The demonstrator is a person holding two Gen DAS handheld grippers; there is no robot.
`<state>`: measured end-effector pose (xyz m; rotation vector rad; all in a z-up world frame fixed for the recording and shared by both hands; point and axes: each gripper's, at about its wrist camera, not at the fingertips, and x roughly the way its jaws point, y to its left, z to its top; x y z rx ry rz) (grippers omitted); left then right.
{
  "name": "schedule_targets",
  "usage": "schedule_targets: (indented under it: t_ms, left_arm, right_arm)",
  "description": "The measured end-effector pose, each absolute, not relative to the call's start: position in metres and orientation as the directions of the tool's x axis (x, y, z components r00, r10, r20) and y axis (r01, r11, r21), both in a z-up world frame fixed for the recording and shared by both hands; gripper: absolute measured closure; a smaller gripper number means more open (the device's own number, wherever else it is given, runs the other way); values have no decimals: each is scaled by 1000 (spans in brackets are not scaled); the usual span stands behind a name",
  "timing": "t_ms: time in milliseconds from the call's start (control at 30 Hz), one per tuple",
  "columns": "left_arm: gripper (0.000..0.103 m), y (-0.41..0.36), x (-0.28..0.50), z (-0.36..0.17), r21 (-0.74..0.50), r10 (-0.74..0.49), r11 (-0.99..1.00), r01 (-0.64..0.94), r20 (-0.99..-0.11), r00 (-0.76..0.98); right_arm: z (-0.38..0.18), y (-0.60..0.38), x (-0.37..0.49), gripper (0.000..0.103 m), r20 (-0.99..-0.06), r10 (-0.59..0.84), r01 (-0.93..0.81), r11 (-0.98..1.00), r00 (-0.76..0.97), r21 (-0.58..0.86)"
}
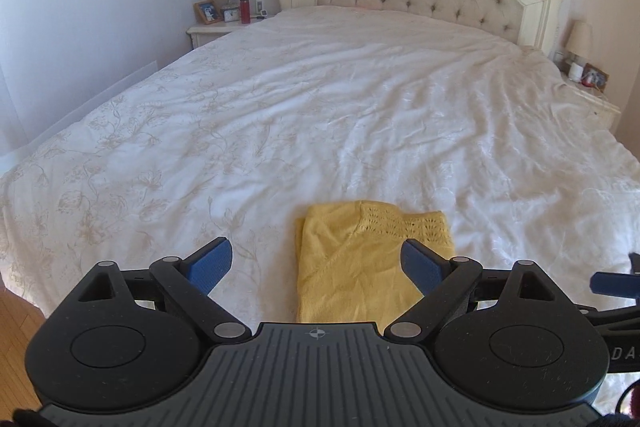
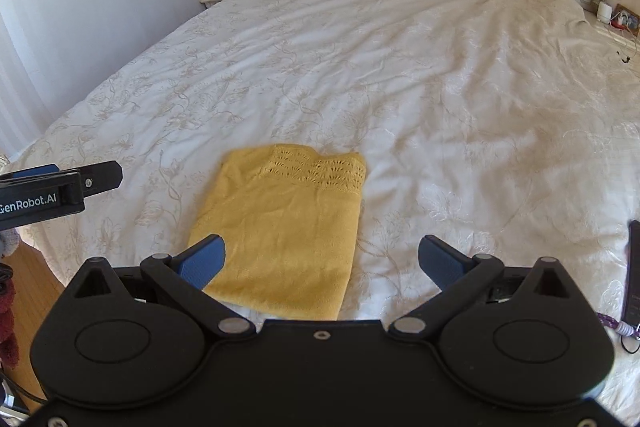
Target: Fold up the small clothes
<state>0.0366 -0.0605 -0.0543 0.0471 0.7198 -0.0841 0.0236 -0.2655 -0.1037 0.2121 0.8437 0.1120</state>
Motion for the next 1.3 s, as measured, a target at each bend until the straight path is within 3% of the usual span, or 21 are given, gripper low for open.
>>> schedule_targets:
  t_ms: [100,333,567,1300]
  left_arm:
    - [11,-60,34,-54,39,-12,998,52,-681,732]
    - [11,-55,29,-61,26,-17,998,53,-738,674]
    - [12,-58,26,-71,32,-20,997,76,-798,603]
    - [12,-59,19,-86,22,-33,995,97,-847,531]
  right_arm:
    - [-101,-268,18,1,-721,204,-3,963,663,269]
    - [-91,-265,7,1,-711,65,67,985,701,156]
    - [-96,-273,8,1,-731,152,59,965,665,254]
    - [-107,-267,3,1,-766,146,70,968,626,242]
